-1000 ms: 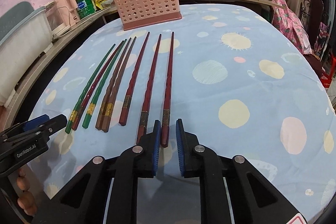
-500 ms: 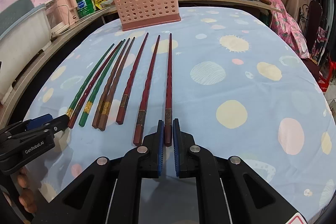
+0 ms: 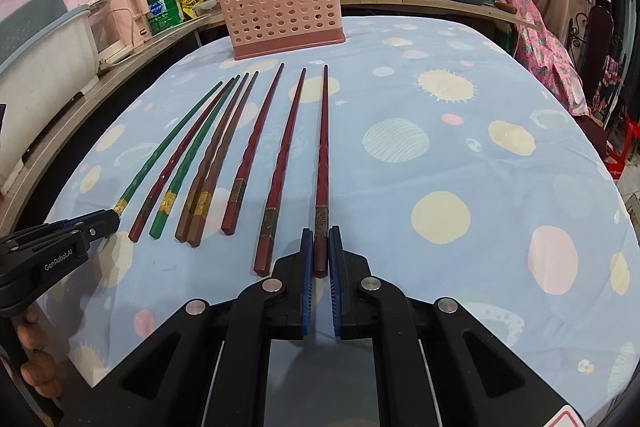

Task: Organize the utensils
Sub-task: 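Grasp a green chopstick with the left gripper while the right gripper grasps a dark red one, then lift both chopsticks and insert them into the pink basket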

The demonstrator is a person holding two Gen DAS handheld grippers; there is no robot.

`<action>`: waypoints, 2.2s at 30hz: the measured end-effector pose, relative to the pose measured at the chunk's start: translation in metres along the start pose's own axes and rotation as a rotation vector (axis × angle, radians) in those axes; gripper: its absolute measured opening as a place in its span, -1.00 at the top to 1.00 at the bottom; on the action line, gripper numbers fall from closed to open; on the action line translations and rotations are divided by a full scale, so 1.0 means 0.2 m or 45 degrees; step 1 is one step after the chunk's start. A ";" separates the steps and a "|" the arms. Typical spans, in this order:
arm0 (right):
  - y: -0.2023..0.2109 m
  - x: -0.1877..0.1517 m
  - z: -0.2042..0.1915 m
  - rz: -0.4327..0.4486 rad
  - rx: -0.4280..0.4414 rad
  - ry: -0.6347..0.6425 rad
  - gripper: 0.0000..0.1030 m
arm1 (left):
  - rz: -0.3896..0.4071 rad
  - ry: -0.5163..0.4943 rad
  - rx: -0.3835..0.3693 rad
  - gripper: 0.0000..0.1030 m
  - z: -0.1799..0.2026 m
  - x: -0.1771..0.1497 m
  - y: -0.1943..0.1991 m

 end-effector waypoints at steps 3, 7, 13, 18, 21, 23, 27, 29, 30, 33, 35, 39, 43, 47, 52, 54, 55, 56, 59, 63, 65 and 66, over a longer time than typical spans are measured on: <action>0.01 0.00 0.01 -0.005 0.008 -0.011 0.86 | -0.012 0.008 -0.009 0.83 0.00 0.00 0.00; 0.04 0.00 0.01 0.001 0.018 -0.027 0.86 | -0.023 0.009 -0.018 0.85 0.00 0.00 0.02; 0.15 0.09 0.04 0.075 0.030 -0.048 0.87 | 0.021 0.033 -0.042 0.86 0.00 0.05 0.12; 0.30 0.22 0.07 0.172 0.046 -0.081 0.87 | 0.085 0.051 -0.058 0.86 -0.02 0.14 0.25; 0.40 0.33 0.09 0.243 0.043 -0.080 0.87 | 0.120 0.064 -0.081 0.86 -0.03 0.21 0.33; 0.47 0.42 0.11 0.298 0.048 -0.081 0.87 | 0.154 0.066 -0.083 0.87 -0.04 0.27 0.39; 0.58 0.57 0.14 0.389 0.052 -0.095 0.87 | 0.234 0.072 -0.085 0.87 -0.06 0.39 0.51; 0.62 0.65 0.16 0.423 0.067 -0.114 0.87 | 0.274 0.067 -0.083 0.87 -0.06 0.46 0.56; 0.64 0.68 0.17 0.436 0.074 -0.123 0.87 | 0.290 0.064 -0.078 0.87 -0.06 0.50 0.58; 0.67 0.76 0.19 0.463 0.094 -0.148 0.87 | 0.331 0.064 -0.072 0.87 -0.06 0.60 0.63; 0.68 0.82 0.20 0.476 0.101 -0.162 0.87 | 0.348 0.073 -0.072 0.87 -0.06 0.67 0.65; 0.70 0.94 0.23 0.495 0.103 -0.179 0.87 | 0.388 0.090 -0.071 0.87 -0.07 0.82 0.69; 0.72 1.06 0.23 0.517 0.144 -0.191 0.87 | 0.419 0.097 -0.077 0.87 -0.06 0.95 0.71; 0.72 1.19 0.22 0.554 0.166 -0.201 0.87 | 0.451 0.103 -0.093 0.87 -0.05 1.12 0.74; 0.69 1.41 0.21 0.617 0.230 -0.235 0.87 | 0.549 0.113 -0.101 0.87 -0.02 1.35 0.82; 0.67 1.52 0.20 0.643 0.253 -0.252 0.87 | 0.608 0.118 -0.104 0.87 0.00 1.46 0.87; 0.66 1.58 0.19 0.655 0.265 -0.257 0.87 | 0.633 0.120 -0.105 0.87 0.00 1.50 0.88; 0.65 1.63 0.18 0.667 0.275 -0.264 0.87 | 0.672 0.127 -0.104 0.87 0.01 1.56 0.90; 0.62 1.82 0.16 0.717 0.285 -0.294 0.87 | 0.765 0.152 -0.083 0.87 0.04 1.73 0.92; 0.56 2.01 0.13 0.773 0.299 -0.321 0.87 | 0.839 0.166 -0.079 0.87 0.07 1.89 0.92; 0.52 2.09 0.13 0.783 0.297 -0.327 0.87 | 0.869 0.172 -0.084 0.87 0.08 1.97 0.90; 0.49 2.12 0.13 0.787 0.296 -0.329 0.86 | 0.878 0.178 -0.087 0.87 0.08 2.01 0.89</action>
Point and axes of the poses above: each gripper's, at about its wrist camera, not at the fingertips, and y roughly against the way its jaws point, z to its right, x to its top, the point moved 7 cm from there along -y, roughly the way its jaws point, and after that the axes turned 2 degrees about -x, right-handed, at the moved point
